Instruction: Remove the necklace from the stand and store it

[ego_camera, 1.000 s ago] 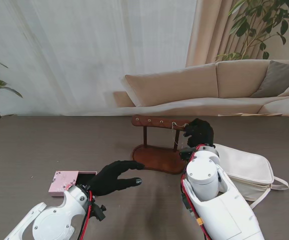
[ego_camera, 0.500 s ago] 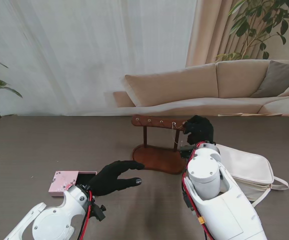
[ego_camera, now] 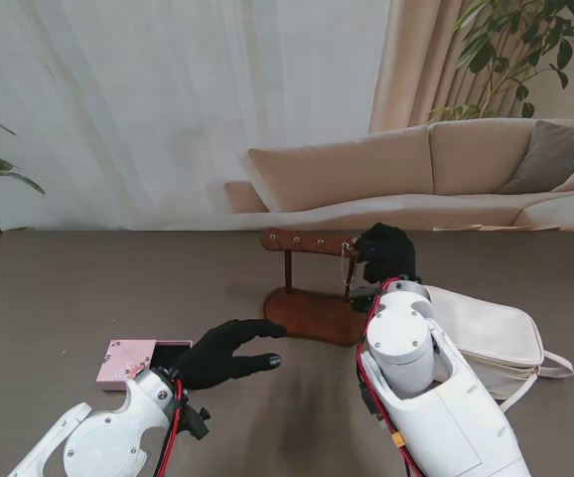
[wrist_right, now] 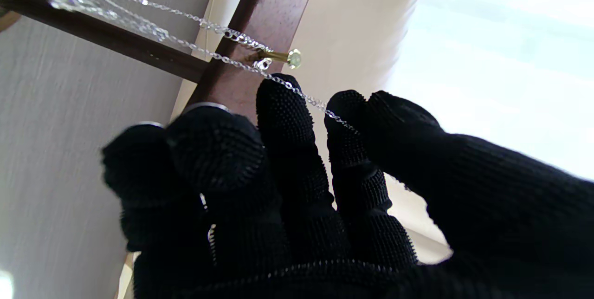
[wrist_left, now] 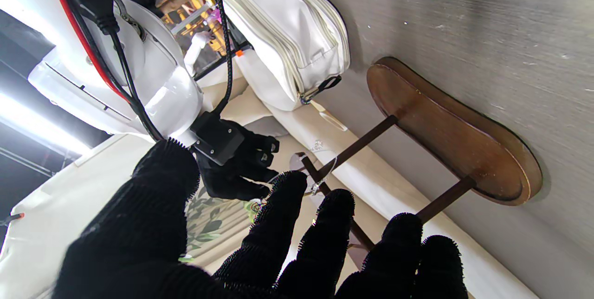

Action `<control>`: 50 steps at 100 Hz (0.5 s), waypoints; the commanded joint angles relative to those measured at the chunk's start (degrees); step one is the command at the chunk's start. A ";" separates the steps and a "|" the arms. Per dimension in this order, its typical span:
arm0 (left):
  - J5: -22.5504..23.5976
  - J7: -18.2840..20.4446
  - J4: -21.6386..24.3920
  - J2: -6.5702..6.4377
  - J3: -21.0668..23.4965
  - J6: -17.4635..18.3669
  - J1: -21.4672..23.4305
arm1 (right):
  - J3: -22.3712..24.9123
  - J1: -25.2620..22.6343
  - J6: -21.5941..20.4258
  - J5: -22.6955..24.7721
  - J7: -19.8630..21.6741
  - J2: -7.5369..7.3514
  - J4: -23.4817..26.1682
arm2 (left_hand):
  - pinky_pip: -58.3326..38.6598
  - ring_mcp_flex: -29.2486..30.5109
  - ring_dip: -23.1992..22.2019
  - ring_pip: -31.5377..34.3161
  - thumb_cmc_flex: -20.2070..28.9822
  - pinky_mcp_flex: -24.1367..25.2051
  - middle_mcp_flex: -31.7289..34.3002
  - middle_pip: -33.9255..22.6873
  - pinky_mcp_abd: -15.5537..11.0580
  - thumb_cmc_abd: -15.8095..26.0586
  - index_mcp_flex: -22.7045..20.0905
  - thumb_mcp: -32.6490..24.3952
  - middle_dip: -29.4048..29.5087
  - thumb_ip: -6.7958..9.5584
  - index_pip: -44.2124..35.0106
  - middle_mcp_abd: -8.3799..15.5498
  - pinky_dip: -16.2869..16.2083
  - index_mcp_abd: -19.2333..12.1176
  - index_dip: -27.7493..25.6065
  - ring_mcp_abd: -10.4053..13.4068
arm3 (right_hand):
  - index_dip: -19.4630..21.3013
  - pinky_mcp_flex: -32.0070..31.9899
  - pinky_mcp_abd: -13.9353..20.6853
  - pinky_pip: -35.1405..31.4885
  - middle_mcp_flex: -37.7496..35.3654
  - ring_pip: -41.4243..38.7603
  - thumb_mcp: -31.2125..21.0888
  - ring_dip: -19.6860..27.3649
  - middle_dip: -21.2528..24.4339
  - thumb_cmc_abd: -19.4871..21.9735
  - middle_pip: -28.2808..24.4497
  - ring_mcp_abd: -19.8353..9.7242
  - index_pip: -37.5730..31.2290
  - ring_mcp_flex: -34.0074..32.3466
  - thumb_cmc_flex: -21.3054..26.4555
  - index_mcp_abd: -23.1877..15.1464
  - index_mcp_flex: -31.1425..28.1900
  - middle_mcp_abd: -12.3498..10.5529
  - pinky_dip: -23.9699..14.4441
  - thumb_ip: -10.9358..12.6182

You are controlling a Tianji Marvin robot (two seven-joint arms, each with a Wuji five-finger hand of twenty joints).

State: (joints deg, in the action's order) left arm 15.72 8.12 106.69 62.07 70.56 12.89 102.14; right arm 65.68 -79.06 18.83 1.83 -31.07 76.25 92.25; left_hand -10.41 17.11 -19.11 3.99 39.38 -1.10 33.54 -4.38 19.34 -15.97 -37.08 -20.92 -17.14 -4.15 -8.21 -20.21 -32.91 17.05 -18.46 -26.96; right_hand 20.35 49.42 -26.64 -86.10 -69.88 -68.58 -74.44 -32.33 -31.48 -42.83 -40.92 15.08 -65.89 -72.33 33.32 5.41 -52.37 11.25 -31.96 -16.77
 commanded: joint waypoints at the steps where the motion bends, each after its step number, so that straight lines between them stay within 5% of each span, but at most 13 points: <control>1: -0.04 1.03 0.47 0.08 0.15 0.03 0.34 | -0.41 0.28 -0.06 0.57 1.22 0.13 0.91 | 1.37 0.52 0.62 0.01 1.26 0.79 0.99 -0.10 -3.06 2.24 -1.01 1.32 -0.48 2.03 -0.08 -0.02 0.12 0.11 -0.41 -0.01 | 1.22 0.28 -1.13 -2.57 -2.12 -1.04 -3.33 -0.42 -1.06 -1.53 0.41 0.23 -0.08 -2.10 1.13 -0.94 -0.91 0.61 0.07 -1.54; 50: 0.06 1.12 0.71 0.05 0.38 0.01 0.57 | -1.81 3.82 1.55 2.53 2.92 -0.04 0.23 | 1.38 0.49 0.40 0.10 1.26 0.81 0.96 -0.08 -3.03 2.24 -1.06 1.25 -0.49 2.03 -0.09 0.08 0.12 0.13 -0.41 0.03 | 1.29 0.11 -0.81 -2.42 -1.85 -0.71 -3.14 -0.28 -1.01 -1.32 0.70 -0.10 0.03 -2.12 0.99 -1.52 -0.73 0.07 0.02 -1.58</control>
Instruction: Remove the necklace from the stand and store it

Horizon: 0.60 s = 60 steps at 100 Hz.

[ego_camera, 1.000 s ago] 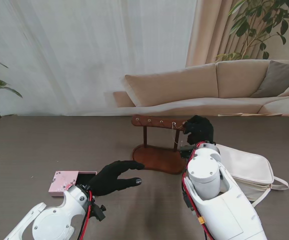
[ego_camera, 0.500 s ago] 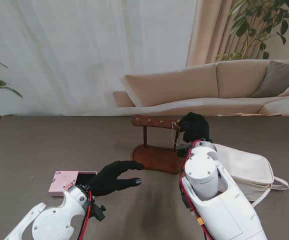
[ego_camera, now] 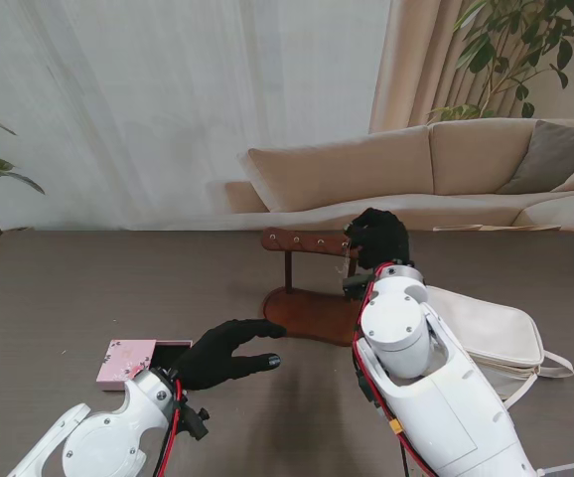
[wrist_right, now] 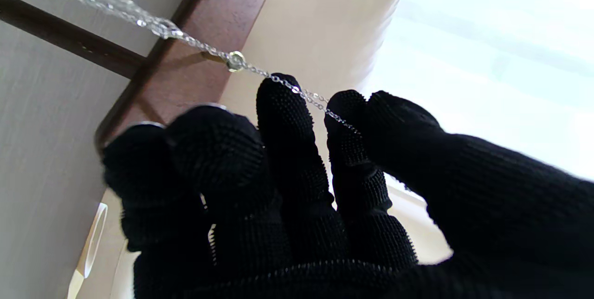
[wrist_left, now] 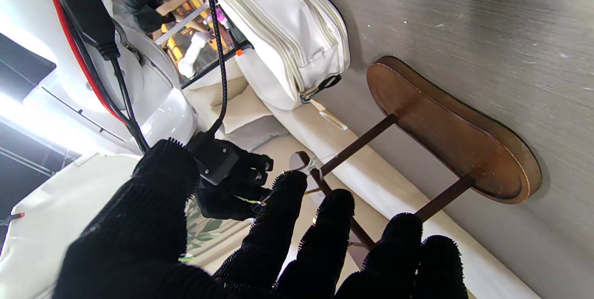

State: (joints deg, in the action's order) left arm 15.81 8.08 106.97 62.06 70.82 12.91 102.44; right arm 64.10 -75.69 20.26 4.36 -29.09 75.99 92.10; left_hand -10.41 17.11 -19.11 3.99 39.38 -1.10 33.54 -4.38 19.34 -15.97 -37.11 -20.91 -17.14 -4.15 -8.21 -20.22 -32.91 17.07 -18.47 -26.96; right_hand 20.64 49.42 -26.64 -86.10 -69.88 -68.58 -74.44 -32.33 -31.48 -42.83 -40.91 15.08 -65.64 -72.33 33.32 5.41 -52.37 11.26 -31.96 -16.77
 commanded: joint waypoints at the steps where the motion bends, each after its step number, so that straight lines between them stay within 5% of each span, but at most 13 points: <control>1: -0.02 1.15 0.44 0.06 0.12 0.00 0.27 | -0.25 0.49 0.14 -0.02 0.96 0.23 0.39 | 1.38 0.45 0.40 0.09 1.26 0.82 1.00 -0.09 -3.03 2.27 -1.09 1.24 -0.49 2.03 -0.11 0.14 0.12 0.10 -0.41 0.02 | 1.00 0.11 -0.80 -2.42 -1.81 -0.70 -3.14 -0.27 -1.00 -1.32 0.71 -0.06 -0.22 -2.11 0.99 -1.54 -0.71 0.12 0.02 -1.58; 42: 0.47 0.74 0.20 0.14 0.17 -0.39 0.18 | -0.16 -1.06 -1.07 0.16 3.01 -0.65 3.31 | 1.31 0.47 0.40 0.02 1.61 0.67 0.81 -0.02 -2.93 2.21 -0.50 1.02 -0.46 2.05 0.16 -0.02 0.08 0.07 -0.30 -0.13 | 1.03 0.28 -0.38 -2.48 -2.29 -1.25 -3.38 -0.54 -1.01 -1.60 0.69 -0.29 -0.34 -2.16 0.99 -1.65 -1.06 0.00 -0.04 -1.57; 60: 6.49 -0.48 0.58 0.08 0.70 -1.72 -0.20 | 0.45 -2.69 -2.01 -0.05 4.79 -1.39 5.67 | 1.21 0.76 0.34 0.22 1.53 0.42 0.79 -0.05 -2.83 2.20 0.36 0.95 -0.46 2.02 0.49 0.28 0.04 -0.51 -0.15 0.00 | 1.03 0.33 -0.38 -2.47 -2.33 -1.35 -3.47 -0.60 -1.00 -1.63 0.80 -0.27 -0.32 -2.15 1.02 -1.67 -1.16 0.08 -0.05 -1.58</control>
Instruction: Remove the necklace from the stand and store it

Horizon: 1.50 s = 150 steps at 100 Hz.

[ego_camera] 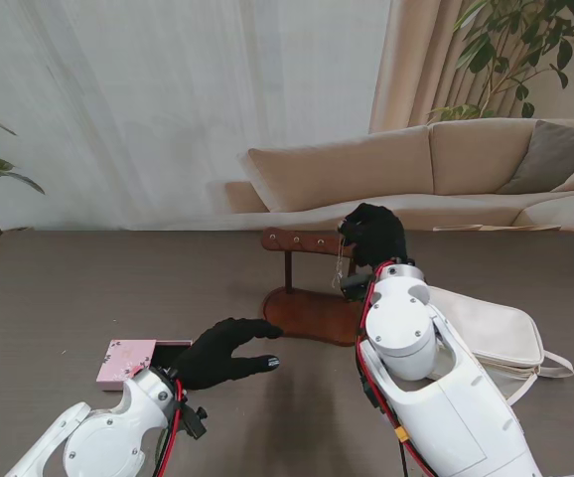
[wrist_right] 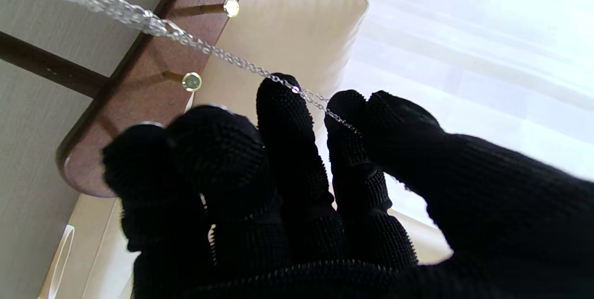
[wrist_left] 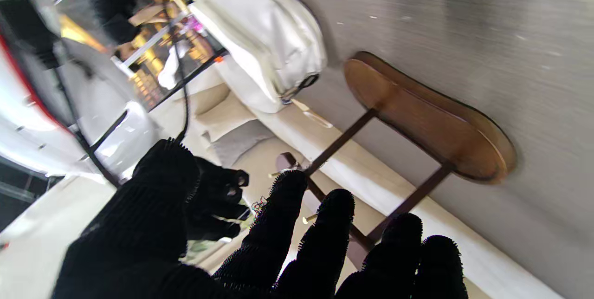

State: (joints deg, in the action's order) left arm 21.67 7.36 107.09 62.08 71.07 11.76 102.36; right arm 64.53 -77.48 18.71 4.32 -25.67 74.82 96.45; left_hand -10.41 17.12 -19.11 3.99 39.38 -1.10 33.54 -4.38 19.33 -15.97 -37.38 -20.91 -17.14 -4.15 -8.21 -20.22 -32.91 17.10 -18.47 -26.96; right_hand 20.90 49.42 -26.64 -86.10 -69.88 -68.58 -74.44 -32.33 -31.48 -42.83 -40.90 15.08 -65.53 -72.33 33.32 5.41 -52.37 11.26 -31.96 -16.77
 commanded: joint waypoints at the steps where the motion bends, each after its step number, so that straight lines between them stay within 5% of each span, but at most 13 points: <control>1: 1.12 0.12 0.46 0.07 0.50 -0.65 -0.16 | 0.06 -1.00 -0.49 -0.02 1.54 -0.28 1.48 | 1.21 0.76 0.29 0.27 1.48 0.39 0.78 -0.05 -2.80 2.23 0.73 0.95 -0.46 2.02 0.52 0.37 0.05 -0.60 -0.13 0.06 | 0.77 0.33 -0.38 -2.47 -2.33 -1.36 -3.45 -0.60 -1.00 -1.63 0.80 -0.30 -0.44 -2.15 0.99 -1.67 -1.18 0.06 -0.06 -1.59; 58: 12.20 10.87 2.77 -2.31 9.29 -5.29 0.19 | 1.04 -8.78 -6.01 -0.73 7.40 -2.79 8.27 | 1.54 -3.00 -3.79 0.84 -0.15 1.37 -4.60 1.11 -4.84 -0.45 7.60 -1.08 0.12 2.05 2.71 3.78 0.22 -1.58 1.05 3.10 | 0.89 0.41 -0.14 -2.46 -2.49 -1.38 -3.60 -0.67 -1.14 -1.69 0.99 -0.40 -0.39 -2.15 0.91 -1.58 -1.28 0.04 -0.08 -1.64; 85: 19.25 15.10 2.28 -3.20 15.01 -4.25 1.12 | 0.80 -11.53 -8.59 -1.32 9.58 -3.61 9.68 | 3.16 -7.89 -3.44 -0.33 -6.04 4.44 -10.86 1.59 -8.57 -7.07 13.62 -11.38 1.94 0.51 4.74 6.19 1.33 1.00 3.55 6.38 | 0.92 0.41 -0.12 -2.46 -2.61 -1.37 -3.57 -0.68 -1.20 -1.67 0.98 -0.41 -0.37 -2.17 0.97 -1.53 -1.29 -0.04 -0.08 -1.65; 150: 29.45 23.67 -2.97 -4.85 19.93 -2.09 0.14 | 0.79 -13.42 -9.93 -2.07 11.64 -4.24 10.35 | 6.74 -11.95 -3.98 -0.31 -7.69 4.86 -16.32 2.34 -11.74 -12.85 18.08 -15.71 3.70 -1.79 6.02 6.86 7.73 2.13 5.56 9.54 | 0.98 0.41 -0.12 -2.46 -2.63 -1.51 -3.66 -0.78 -1.23 -1.71 1.06 -0.50 -0.37 -2.17 1.03 -1.47 -1.30 0.01 -0.08 -1.66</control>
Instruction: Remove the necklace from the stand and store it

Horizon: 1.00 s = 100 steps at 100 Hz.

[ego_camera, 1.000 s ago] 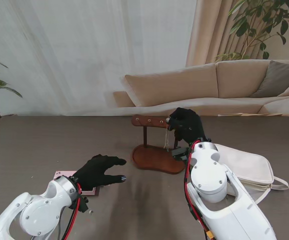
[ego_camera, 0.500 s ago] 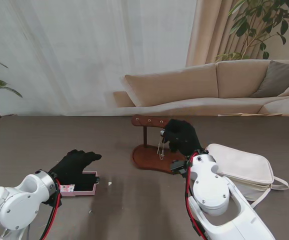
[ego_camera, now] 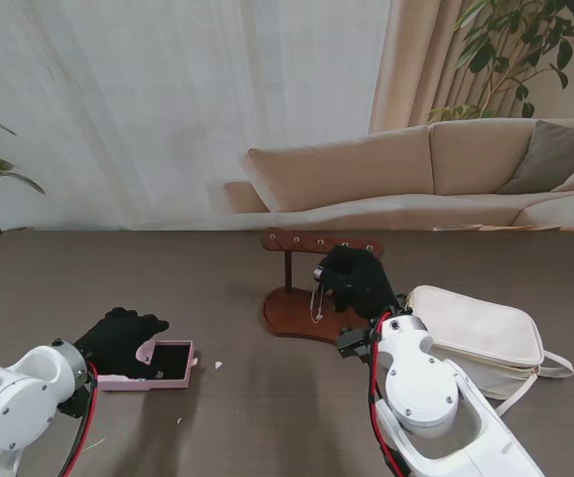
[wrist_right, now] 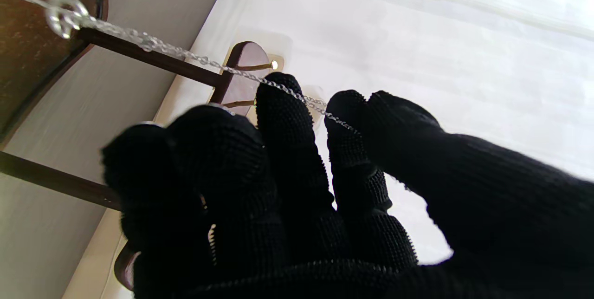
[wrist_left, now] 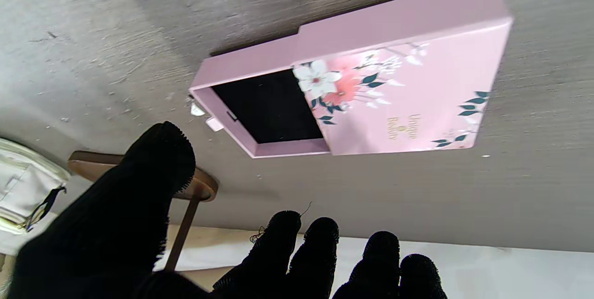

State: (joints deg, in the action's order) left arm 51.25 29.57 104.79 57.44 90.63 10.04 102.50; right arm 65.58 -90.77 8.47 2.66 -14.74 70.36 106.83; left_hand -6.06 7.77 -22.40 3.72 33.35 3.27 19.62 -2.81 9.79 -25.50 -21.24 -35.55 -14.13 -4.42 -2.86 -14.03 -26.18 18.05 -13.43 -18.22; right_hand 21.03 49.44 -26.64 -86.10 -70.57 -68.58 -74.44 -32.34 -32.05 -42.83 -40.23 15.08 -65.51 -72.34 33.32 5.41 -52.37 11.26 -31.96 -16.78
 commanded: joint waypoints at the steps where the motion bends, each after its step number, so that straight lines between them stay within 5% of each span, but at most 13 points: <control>1: -0.07 1.51 -0.73 -0.22 0.40 -0.39 -0.02 | -0.25 -0.11 0.35 -0.46 0.70 0.23 -0.06 | 2.43 -2.65 -0.72 -0.06 -1.64 0.49 -2.53 0.82 -2.25 -3.42 1.96 -1.10 0.70 -1.53 0.67 0.77 1.08 1.17 0.53 0.85 | 0.86 0.39 -0.12 -2.46 -1.91 -1.52 -3.66 -0.78 -0.66 -1.71 0.40 -0.50 -0.39 -2.16 1.04 -1.46 -1.30 0.04 -0.08 -1.66; 7: 0.52 1.80 -1.14 -0.28 0.58 -0.34 -0.16 | -0.23 -0.08 0.46 -0.60 0.76 0.23 -0.16 | 2.79 -3.12 -0.75 -0.28 -1.93 0.48 -3.32 1.00 -2.53 -3.54 3.29 -1.09 0.79 -1.66 1.25 0.91 1.72 1.17 0.77 1.14 | 0.85 0.42 -0.18 -2.46 -1.93 -1.52 -3.63 -0.79 -0.67 -1.69 0.39 -0.40 -0.38 -2.15 1.01 -1.41 -1.32 0.08 -0.08 -1.68; 33: 4.16 7.96 -1.62 -1.10 1.28 -0.09 -1.52 | 0.17 -0.46 0.65 -1.01 0.97 0.19 -0.06 | 6.79 -7.03 2.53 -2.07 -3.63 -0.75 -8.99 1.93 -4.87 -5.41 10.47 -1.28 1.84 -3.09 3.66 1.53 13.34 0.99 3.97 4.70 | 0.86 0.46 -0.24 -2.44 -1.96 -1.62 -3.70 -0.83 -0.68 -1.76 0.37 -0.42 -0.40 -2.18 1.09 -1.38 -1.35 0.13 -0.07 -1.68; 46: 6.04 9.26 -2.90 -1.32 0.78 0.15 -2.71 | 0.34 -0.68 0.41 -1.06 1.02 0.14 0.04 | 7.19 -7.17 11.64 -4.31 -4.91 -0.98 -11.50 2.41 -5.45 -6.22 12.62 -2.42 2.27 -3.54 3.81 2.23 19.37 0.73 5.45 5.45 | 0.86 0.53 -0.23 -2.44 -2.00 -1.74 -3.65 -0.89 -0.69 -1.70 0.34 -0.44 -0.40 -2.17 1.04 -1.38 -1.38 0.05 -0.07 -1.70; 100: 13.86 4.83 -9.17 -1.19 -3.94 1.19 -6.75 | 1.09 -1.22 0.32 -1.87 1.19 0.11 0.25 | 7.72 -7.81 16.67 -5.14 -7.65 -1.17 -13.97 2.81 -6.44 -7.61 13.40 -5.01 2.12 -4.36 5.13 1.90 26.38 0.09 10.97 5.23 | 0.83 0.59 -0.31 -2.46 -2.12 -1.95 -3.83 -0.99 -0.67 -1.91 0.31 -0.36 -0.41 -2.16 1.06 -1.15 -1.47 0.26 -0.07 -1.65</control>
State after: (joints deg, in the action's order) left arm 64.85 32.43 95.89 56.00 86.99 11.26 96.04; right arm 66.66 -91.51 8.84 1.01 -14.43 70.36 106.73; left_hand -0.59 2.11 -6.76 0.26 27.83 2.27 7.79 -0.68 5.10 -30.87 -9.68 -39.26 -12.70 -6.62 1.16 -12.32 -1.01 18.05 -3.13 -13.55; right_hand 21.03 49.44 -26.64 -86.11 -70.57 -68.96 -74.44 -32.74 -32.05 -42.83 -40.23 15.08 -65.51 -72.35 33.33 5.41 -52.37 11.26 -31.96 -16.78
